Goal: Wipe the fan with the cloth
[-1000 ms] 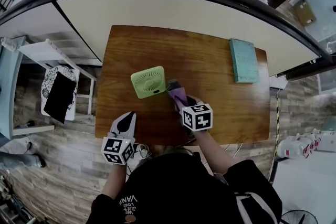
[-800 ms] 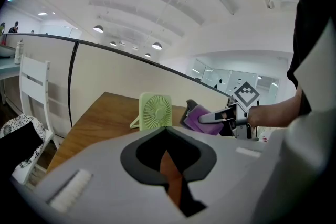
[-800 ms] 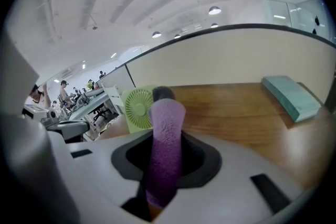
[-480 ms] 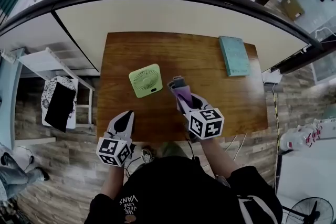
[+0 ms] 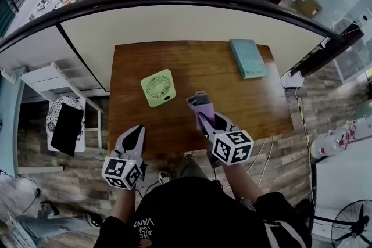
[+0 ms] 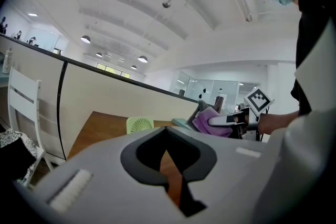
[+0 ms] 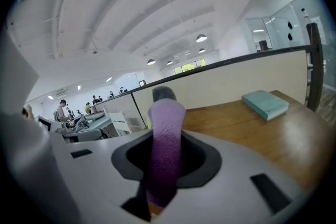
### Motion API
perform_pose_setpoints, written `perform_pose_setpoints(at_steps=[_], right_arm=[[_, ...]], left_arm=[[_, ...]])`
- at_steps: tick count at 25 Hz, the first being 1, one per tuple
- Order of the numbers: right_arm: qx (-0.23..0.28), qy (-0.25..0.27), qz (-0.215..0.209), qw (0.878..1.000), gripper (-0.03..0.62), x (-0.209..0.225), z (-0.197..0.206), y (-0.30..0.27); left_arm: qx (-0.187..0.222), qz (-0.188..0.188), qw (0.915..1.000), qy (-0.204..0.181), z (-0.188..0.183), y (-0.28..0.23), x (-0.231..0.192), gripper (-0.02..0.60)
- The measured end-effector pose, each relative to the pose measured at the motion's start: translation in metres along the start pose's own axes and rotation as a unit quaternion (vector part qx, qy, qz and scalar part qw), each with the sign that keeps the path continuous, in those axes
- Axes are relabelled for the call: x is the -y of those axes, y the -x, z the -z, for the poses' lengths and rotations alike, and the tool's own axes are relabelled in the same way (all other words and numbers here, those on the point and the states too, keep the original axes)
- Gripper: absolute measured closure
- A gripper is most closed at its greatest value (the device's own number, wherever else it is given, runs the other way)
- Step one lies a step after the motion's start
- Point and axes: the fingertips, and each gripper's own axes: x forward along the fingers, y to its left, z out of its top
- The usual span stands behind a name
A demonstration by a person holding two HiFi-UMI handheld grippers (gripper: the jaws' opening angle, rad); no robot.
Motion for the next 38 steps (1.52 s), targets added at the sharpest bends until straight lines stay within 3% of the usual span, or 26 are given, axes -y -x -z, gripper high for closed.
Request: perform_pose_setpoints(at_steps=[20,38], right_arm=[[0.032,0.000,-0.006,0.999,0.496,-0.053,0.018,0.048],[0.017,0.018,-0.013,1.000,0.496,-0.070,0.031,0.053]], left_arm=[[0.016,0.013,0.9997,-0.009,-0.003,0.057,0.016,0.571],[0.018,0.011,0.9998,-0.006,0.006,0.077,0.024,0.571]])
